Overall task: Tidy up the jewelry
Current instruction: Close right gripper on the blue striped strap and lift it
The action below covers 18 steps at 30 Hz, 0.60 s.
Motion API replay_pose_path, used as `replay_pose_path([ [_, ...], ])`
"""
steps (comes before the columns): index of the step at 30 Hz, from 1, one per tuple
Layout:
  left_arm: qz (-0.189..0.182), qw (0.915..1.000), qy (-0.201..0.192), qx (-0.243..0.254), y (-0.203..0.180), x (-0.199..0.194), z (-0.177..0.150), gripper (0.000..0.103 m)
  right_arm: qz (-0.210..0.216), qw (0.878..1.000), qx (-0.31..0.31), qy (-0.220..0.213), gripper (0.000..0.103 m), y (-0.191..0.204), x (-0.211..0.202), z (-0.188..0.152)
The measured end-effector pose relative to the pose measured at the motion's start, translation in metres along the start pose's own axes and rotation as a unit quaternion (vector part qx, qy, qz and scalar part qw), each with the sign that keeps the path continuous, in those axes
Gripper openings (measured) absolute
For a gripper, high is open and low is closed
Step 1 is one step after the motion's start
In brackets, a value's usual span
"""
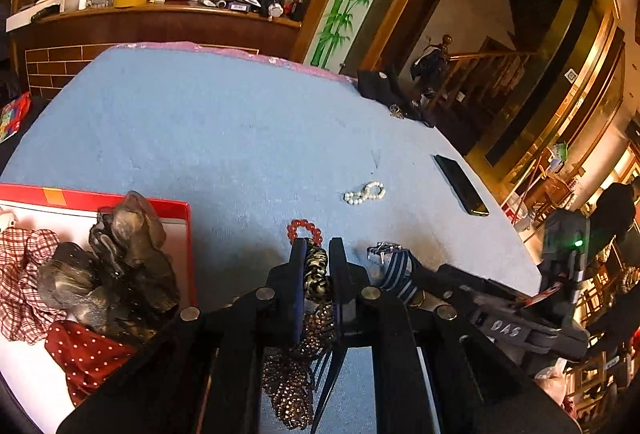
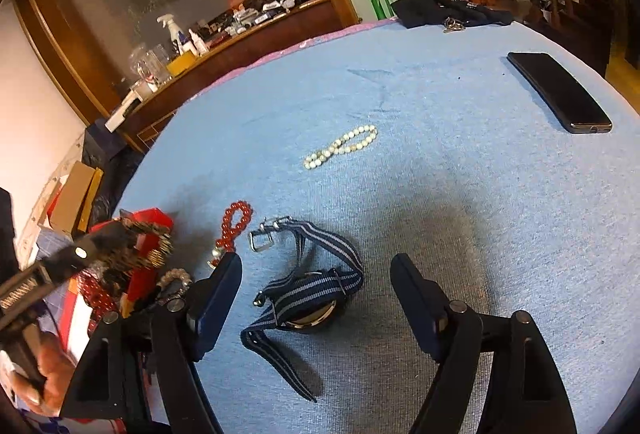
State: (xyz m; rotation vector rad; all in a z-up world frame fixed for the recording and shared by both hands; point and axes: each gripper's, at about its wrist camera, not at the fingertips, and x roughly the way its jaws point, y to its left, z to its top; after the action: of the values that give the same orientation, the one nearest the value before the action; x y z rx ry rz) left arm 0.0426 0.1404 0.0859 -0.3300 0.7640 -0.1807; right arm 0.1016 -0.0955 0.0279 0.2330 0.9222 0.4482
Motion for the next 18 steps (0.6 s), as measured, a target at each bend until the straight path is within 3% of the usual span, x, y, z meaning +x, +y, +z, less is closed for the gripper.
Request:
replay_pose_path([
  [6,0.002,1.0,0.002,0.001,0.0,0.001,-0.001,0.01,-0.02,0.998,-0.052,0.028,0.082,0.018,0.014,-0.009],
  [11,0.002,1.0,0.003,0.001,0.001,0.001,-0.001,0.01,-0.084,0.986,-0.136,0.04,0.082,0.039,0.026,-0.021],
  [14,0.004,1.0,0.003,0.005,0.0,0.001,-0.001,0.01,-0.083,0.986,-0.14,0.042,0.081,0.037,0.027,-0.023],
  [16,0.006,1.0,0.004,0.006,-0.001,0.001,-0.002,0.01,-0.092,0.985,-0.139,0.037,0.058,0.034,0.026,-0.023],
  [18,0.007,0.9999,0.004,0.008,-0.001,0.002,-0.002,0.01,-0.102,0.985,-0.135,0.032,0.055,0.031,0.024,-0.022],
])
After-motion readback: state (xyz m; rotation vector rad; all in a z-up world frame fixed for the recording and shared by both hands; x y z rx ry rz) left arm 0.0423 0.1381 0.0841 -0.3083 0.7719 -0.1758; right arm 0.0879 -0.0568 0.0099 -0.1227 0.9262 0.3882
